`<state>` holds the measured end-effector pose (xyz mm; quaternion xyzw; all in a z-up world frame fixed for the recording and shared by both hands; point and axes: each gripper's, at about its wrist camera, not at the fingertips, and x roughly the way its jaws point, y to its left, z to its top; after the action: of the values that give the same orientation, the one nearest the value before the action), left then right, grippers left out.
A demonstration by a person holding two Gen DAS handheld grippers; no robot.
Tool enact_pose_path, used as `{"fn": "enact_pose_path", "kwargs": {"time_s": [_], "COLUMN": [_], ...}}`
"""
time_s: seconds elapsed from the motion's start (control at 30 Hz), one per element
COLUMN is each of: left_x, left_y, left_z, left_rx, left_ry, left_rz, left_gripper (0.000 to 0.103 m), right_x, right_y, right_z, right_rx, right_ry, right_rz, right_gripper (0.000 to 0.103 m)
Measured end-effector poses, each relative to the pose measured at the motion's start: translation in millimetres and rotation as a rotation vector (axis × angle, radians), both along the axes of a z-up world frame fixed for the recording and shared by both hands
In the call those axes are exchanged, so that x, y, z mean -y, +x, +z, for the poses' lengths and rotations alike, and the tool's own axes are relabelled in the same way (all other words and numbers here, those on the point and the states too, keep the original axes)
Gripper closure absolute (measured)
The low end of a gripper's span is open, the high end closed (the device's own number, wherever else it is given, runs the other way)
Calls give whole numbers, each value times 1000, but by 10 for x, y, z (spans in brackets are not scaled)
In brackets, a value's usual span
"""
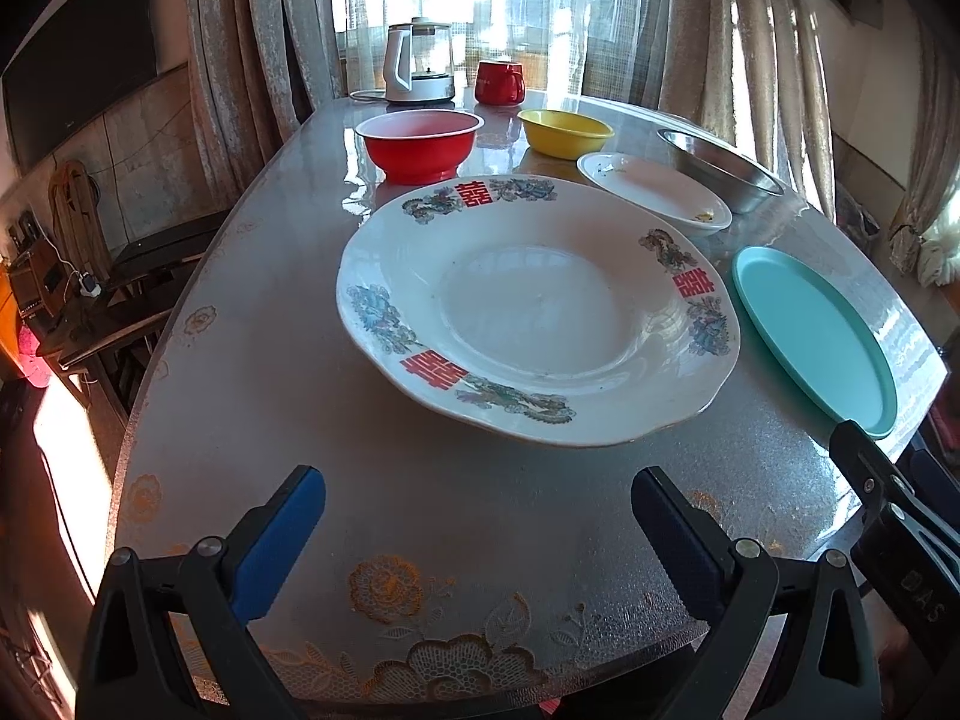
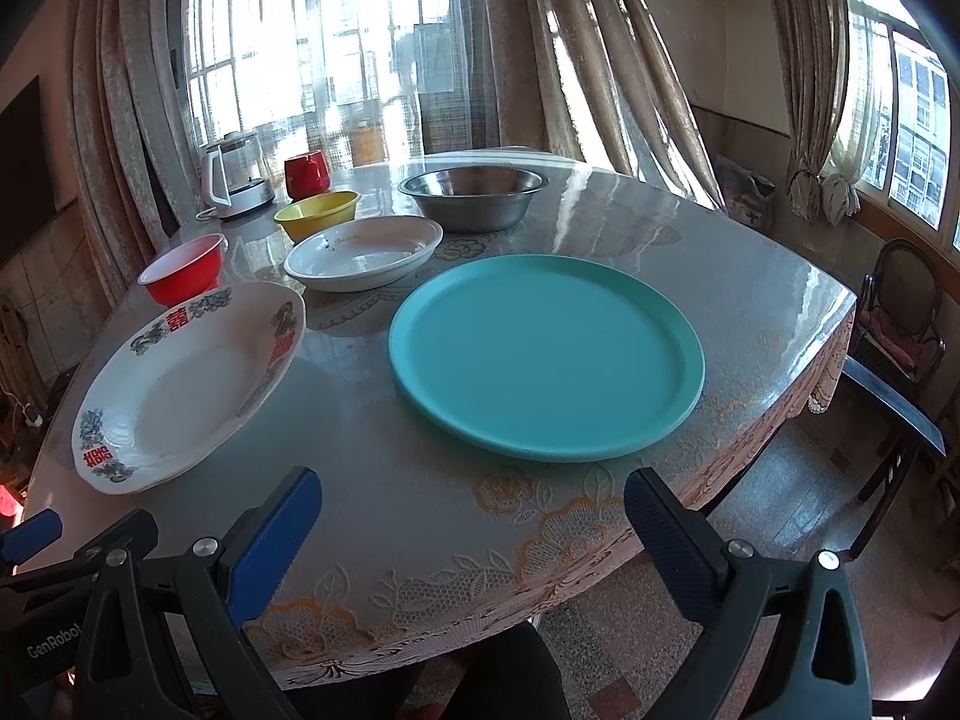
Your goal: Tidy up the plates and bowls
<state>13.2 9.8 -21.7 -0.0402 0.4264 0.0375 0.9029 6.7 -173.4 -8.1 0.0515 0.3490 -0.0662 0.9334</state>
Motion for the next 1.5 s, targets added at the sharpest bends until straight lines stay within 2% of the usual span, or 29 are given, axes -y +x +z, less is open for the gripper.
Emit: {"fn": "enact_pose_path", "kwargs": {"time_s": [0.3, 0.53, 0.9, 1.03, 1.17, 1.4, 1.5], "left_x": [22, 5, -203, -340, -518, -744, -804], "left_y": [5, -16, -32, 11, 76, 254, 327], "left_z": [20, 120, 228, 282, 299, 238, 240], "left_rx": [7, 56, 128, 155, 172, 141, 128], "left_ry": [7, -1, -202, -221, -265, -311, -304], "left_rz": [-10, -20, -51, -10, 30, 73, 76], "left_gripper": [0, 0, 0, 0, 0, 0, 0], "right_x": [-9, 14, 87, 69, -14, -109, -187], "right_y": [10, 28, 98, 127, 155, 265, 346], "right_z": [-5, -9, -24, -24, 20, 98, 114], "right_rx": [-4, -5, -4, 14, 55, 115, 91], "right_ry": [-1, 8, 32, 69, 40, 69, 52], "right_rz": [9, 17, 34, 114, 154, 217, 249], "right_gripper": [0, 0, 0, 0, 0, 0, 0]}}
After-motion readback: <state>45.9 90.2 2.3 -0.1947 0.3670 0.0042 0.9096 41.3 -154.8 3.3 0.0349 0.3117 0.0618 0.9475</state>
